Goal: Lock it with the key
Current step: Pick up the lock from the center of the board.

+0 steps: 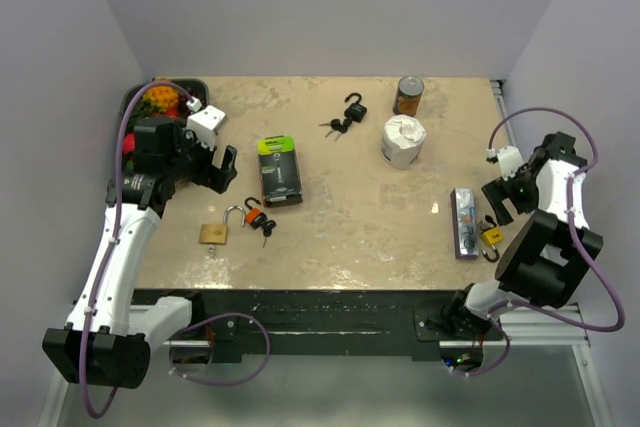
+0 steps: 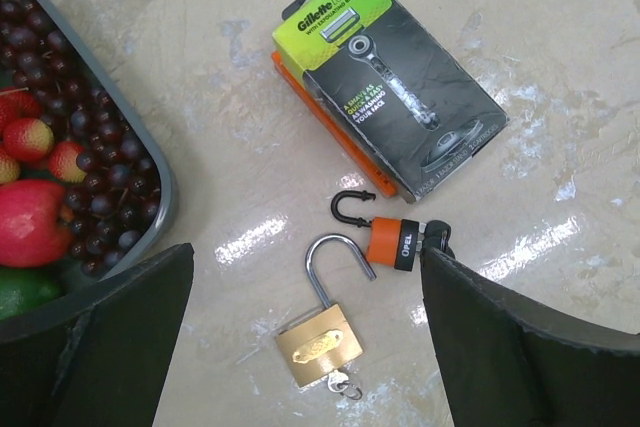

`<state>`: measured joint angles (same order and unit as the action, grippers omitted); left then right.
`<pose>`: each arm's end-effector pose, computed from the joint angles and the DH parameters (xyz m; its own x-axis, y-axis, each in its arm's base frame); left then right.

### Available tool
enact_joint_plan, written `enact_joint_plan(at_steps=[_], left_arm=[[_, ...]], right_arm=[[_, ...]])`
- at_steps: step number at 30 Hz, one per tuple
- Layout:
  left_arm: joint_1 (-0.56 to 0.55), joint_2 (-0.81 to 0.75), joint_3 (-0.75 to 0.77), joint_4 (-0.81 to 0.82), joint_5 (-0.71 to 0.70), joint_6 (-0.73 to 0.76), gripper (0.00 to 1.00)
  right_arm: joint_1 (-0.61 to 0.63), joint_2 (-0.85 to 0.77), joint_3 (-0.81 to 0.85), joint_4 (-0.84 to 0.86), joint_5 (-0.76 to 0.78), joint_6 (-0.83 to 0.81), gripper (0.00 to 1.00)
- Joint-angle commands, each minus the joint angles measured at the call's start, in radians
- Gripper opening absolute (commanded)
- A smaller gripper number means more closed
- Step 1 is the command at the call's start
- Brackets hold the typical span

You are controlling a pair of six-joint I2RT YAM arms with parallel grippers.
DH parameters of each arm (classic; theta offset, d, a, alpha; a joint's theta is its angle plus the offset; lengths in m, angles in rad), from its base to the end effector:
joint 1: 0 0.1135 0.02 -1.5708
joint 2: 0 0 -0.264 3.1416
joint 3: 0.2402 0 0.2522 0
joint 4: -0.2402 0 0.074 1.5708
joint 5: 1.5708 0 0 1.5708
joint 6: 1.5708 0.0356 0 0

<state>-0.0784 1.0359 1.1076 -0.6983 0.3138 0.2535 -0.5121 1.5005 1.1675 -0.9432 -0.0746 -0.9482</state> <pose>0.2113 -0.0276 0.3548 -0.4847 0.2774 -0.8295 0.4600 0.8875 0.0279 0.2492 -0.1370 0.2487 -0.8681 -0.4414 -0.2273 -0.4037 0.8940 -0.1943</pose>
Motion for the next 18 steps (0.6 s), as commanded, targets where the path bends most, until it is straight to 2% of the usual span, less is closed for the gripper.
enact_joint_plan(at_steps=[1, 6, 18], left_arm=[[0.008, 0.009, 0.044, 0.003, 0.041, 0.003, 0.99], [0.008, -0.002, 0.046, 0.002, 0.034, 0.006, 0.99], [0.008, 0.016, 0.054, 0.006, 0.019, 0.016, 0.99]], right_arm=[[-0.035, 0.017, -0.074, 0.006, -0.043, -0.124, 0.96], [-0.039, 0.032, -0.117, 0.029, -0.065, -0.150, 0.95], [-0.039, 0.155, -0.078, 0.015, -0.102, -0.136, 0.88]])
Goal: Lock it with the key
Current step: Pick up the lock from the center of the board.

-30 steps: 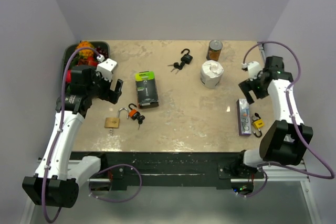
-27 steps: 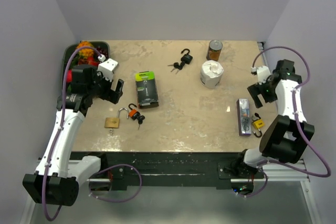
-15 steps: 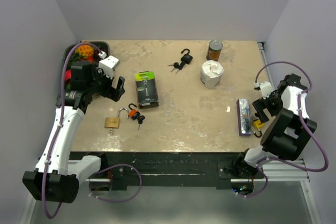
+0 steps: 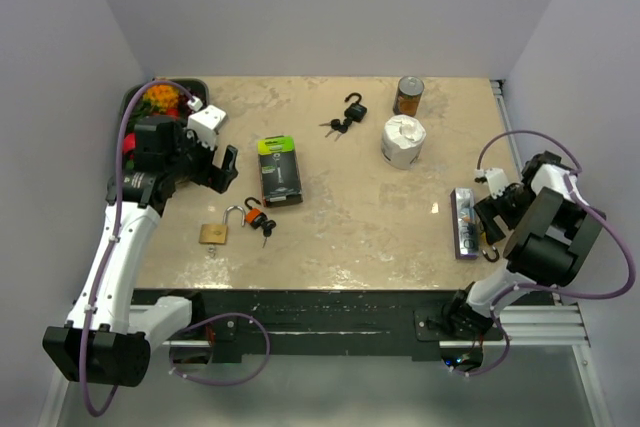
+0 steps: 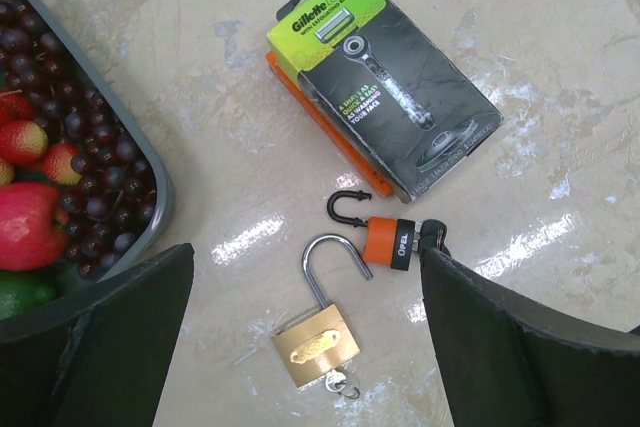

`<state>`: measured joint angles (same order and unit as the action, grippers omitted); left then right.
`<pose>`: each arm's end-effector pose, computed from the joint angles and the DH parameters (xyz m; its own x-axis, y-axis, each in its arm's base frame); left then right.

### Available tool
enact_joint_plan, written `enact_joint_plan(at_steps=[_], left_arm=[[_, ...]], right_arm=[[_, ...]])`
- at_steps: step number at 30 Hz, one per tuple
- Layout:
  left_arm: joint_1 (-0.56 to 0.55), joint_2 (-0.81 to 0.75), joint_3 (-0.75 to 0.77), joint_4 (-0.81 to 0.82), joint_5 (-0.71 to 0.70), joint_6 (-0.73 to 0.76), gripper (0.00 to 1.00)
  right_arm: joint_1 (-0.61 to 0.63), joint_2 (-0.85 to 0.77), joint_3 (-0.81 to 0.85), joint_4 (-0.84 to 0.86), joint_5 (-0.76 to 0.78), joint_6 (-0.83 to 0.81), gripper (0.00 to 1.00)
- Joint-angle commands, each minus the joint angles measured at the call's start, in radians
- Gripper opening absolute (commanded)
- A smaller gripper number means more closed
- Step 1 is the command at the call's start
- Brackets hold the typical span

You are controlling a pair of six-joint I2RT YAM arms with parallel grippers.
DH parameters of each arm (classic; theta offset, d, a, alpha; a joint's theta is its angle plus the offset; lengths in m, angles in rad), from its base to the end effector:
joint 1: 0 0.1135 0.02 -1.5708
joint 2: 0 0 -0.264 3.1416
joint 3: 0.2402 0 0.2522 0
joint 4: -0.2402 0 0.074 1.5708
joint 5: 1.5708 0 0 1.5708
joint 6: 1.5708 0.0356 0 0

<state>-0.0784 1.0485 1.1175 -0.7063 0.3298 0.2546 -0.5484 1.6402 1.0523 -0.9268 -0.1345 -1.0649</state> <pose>0.2135 -0.0283 0.3550 -0.4901 0.2775 -0.8263 0.4722 0.8813 0.0159 0.2427 -0.1427 0.1818 -0.8592 -0.4909 -0.1443 -0.4980 0.8670 0.0158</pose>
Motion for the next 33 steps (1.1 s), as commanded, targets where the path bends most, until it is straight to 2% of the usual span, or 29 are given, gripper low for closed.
enact_joint_plan(at_steps=[1, 4, 11, 18, 25, 26, 29, 32, 33], left_arm=[[0.008, 0.005, 0.045, 0.016, -0.001, 0.017, 0.99], [0.008, 0.005, 0.045, 0.018, -0.005, 0.017, 0.99], [0.008, 0.002, 0.036, 0.027, 0.003, 0.015, 0.99], [0.008, -0.005, 0.031, 0.028, -0.005, 0.021, 0.99], [0.008, -0.002, 0.030, 0.030, -0.005, 0.020, 0.99], [0.008, -0.001, 0.030, 0.033, -0.006, 0.017, 0.99], [0.008, -0.005, 0.033, 0.041, -0.006, 0.014, 0.99], [0.008, -0.013, 0.033, 0.068, -0.032, 0.011, 0.99], [0.008, -0.016, 0.033, 0.076, -0.046, 0.002, 0.99]], right_arm=[[-0.002, 0.020, 0.040, -0.004, -0.045, -0.017, 0.88], [-0.002, 0.032, 0.043, -0.004, -0.056, -0.009, 0.85], [-0.002, 0.070, 0.028, 0.017, -0.068, 0.019, 0.71], [-0.002, 0.066, 0.000, 0.080, -0.047, 0.036, 0.64], [-0.002, 0.049, 0.024, 0.086, -0.014, 0.056, 0.42], [-0.002, 0.046, 0.049, 0.063, -0.017, 0.062, 0.37], [-0.002, 0.027, 0.121, 0.014, -0.042, 0.066, 0.30], [-0.002, -0.008, 0.213, -0.061, -0.083, 0.068, 0.14], [-0.002, -0.014, 0.239, -0.098, -0.096, 0.069, 0.03]])
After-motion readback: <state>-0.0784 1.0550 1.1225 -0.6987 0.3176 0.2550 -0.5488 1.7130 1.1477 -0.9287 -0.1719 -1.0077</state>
